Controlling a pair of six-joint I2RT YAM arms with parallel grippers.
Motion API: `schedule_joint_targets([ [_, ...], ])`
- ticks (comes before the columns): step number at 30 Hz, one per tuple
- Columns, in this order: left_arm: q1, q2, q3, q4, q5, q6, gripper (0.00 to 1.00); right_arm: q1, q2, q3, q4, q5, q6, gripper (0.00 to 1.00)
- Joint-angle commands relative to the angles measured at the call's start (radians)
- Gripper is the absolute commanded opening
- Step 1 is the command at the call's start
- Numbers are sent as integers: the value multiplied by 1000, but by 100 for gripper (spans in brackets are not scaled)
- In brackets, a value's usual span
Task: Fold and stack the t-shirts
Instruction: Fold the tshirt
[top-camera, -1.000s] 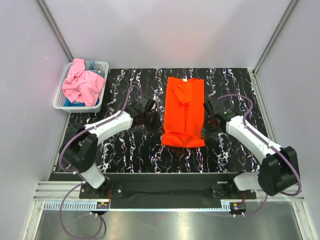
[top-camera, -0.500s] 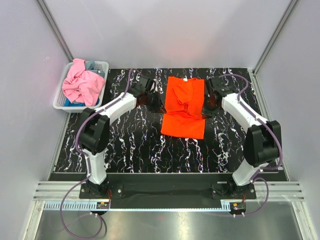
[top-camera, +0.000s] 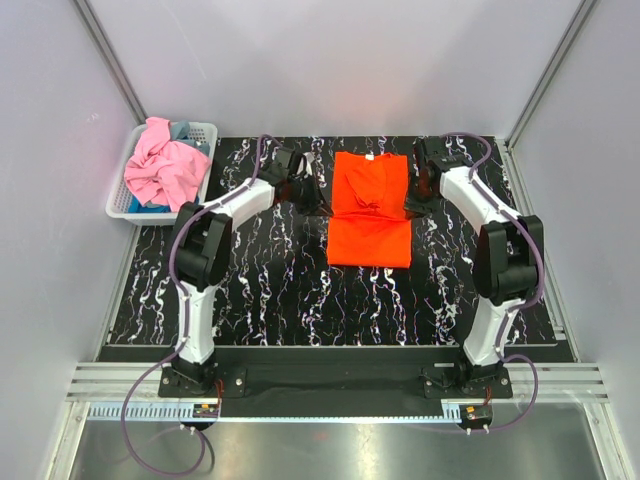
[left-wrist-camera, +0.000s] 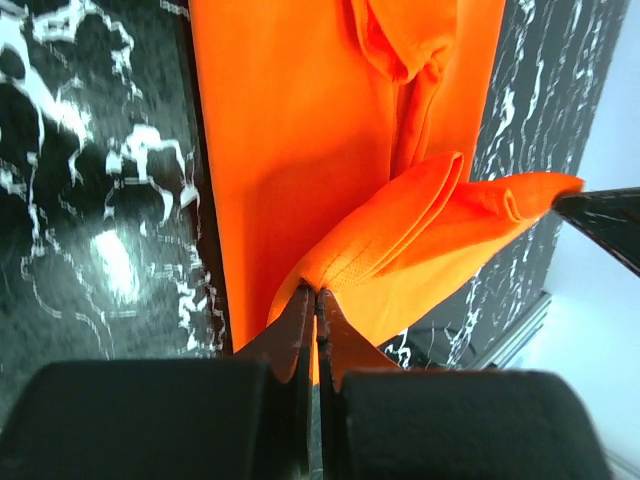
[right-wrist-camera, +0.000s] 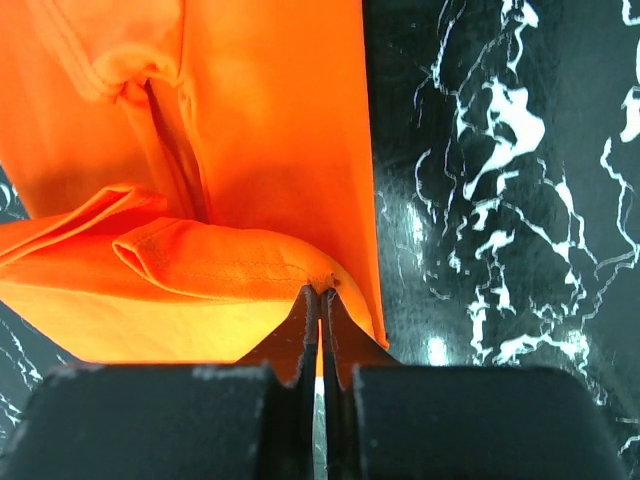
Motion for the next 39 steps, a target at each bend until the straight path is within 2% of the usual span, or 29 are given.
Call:
schedule_joint_targets([
  [1, 15, 20, 66, 109, 78, -13, 0, -13, 25, 63, 20, -34, -32, 0],
  [8, 28, 43, 78, 186, 93, -39, 0, -29, 57, 128, 36, -66, -45, 0],
  [21, 61, 184, 190, 174, 86, -62, 2, -44, 183, 195, 76, -81, -39, 0],
  [22, 63, 195, 197, 174, 84, -62, 7, -45, 189, 206, 74, -71, -39, 0],
  [25, 69, 213, 220, 180, 95, -51, 12, -49, 214, 224, 74, -68, -36, 4],
  [26, 72, 216, 226, 181, 101, -48, 22, -50, 220, 238, 74, -69, -35, 9],
  [28, 83, 225, 235, 201, 133, -48, 33, -56, 240, 258, 68, -69, -25, 16],
  [29, 86, 230, 241, 212, 145, -52, 42, -58, 249, 279, 65, -69, -24, 21],
  [30, 93, 234, 249, 217, 155, -54, 45, -58, 252, 292, 59, -68, -19, 21],
  [32, 100, 241, 278, 232, 204, -53, 47, -64, 255, 325, 36, -45, -15, 21],
  [36, 110, 236, 318, 226, 228, -26, 53, -70, 237, 355, 5, -37, -5, 32],
  [39, 113, 224, 316, 235, 259, -20, 54, -70, 217, 350, -13, -48, -15, 35],
])
